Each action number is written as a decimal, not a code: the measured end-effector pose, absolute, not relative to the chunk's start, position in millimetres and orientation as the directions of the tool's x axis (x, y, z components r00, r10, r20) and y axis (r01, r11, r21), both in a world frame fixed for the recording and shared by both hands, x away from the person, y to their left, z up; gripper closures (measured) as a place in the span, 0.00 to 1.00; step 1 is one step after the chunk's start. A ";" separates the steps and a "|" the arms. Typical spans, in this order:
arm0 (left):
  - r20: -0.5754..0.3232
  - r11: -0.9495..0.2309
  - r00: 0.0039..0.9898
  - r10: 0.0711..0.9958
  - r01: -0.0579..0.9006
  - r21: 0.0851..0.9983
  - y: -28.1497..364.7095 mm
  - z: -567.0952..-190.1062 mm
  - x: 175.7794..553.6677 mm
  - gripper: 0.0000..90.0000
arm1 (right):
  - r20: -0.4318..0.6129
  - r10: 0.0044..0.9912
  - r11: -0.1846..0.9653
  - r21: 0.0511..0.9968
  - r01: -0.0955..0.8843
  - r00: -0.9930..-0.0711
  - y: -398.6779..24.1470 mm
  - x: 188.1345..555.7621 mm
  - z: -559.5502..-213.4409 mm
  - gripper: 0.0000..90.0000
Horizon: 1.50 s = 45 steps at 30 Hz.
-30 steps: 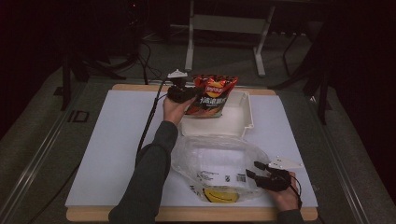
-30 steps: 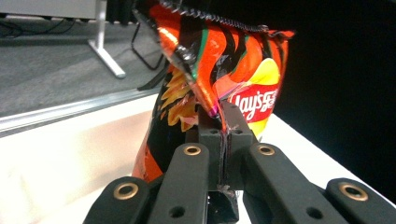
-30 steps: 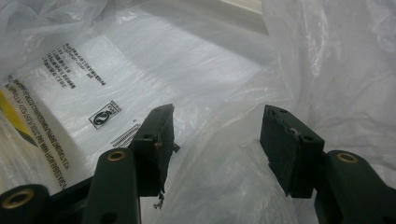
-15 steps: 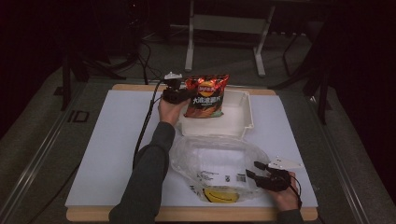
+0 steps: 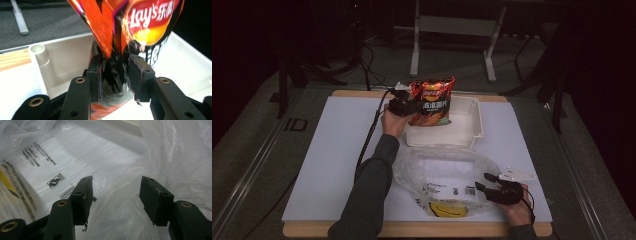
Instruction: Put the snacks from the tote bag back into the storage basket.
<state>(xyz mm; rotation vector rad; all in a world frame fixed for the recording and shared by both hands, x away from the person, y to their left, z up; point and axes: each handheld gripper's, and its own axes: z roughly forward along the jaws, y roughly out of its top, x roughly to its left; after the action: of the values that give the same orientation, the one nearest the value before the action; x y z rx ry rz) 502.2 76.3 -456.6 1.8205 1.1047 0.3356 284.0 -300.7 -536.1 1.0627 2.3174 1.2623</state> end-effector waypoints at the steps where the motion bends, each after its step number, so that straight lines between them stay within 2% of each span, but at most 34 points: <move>1: -0.209 -0.162 0.557 0.804 0.544 0.824 76.1 -457.5 502.0 0.70 | 0.087 0.725 0.342 0.816 0.466 -0.683 -300.6 284.0 -536.1 0.49; 17: -0.093 -0.265 0.542 0.835 0.545 0.795 68.4 -461.6 499.1 0.68 | 0.081 0.725 0.348 0.814 0.465 -0.684 -299.7 283.7 -536.1 0.49; 20: -0.016 -0.318 0.505 0.863 0.566 0.761 66.9 -464.8 500.7 0.69 | 0.077 0.727 0.349 0.814 0.464 -0.683 -299.6 283.6 -536.2 0.49; 33: -0.059 -0.258 0.446 0.893 0.615 0.745 72.1 -469.4 506.9 0.70 | 0.080 0.727 0.347 0.814 0.466 -0.682 -299.7 283.5 -536.1 0.49; 45: -0.091 -0.250 0.503 0.859 0.569 0.784 72.0 -463.5 497.2 0.69 | 0.078 0.726 0.351 0.812 0.466 -0.683 -299.2 283.7 -536.2 0.49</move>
<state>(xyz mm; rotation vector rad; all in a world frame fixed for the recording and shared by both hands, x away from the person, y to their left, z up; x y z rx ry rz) 497.2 72.0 -463.5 1.9464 1.1741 0.4604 283.7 -299.2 -536.2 1.0599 2.3216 1.2471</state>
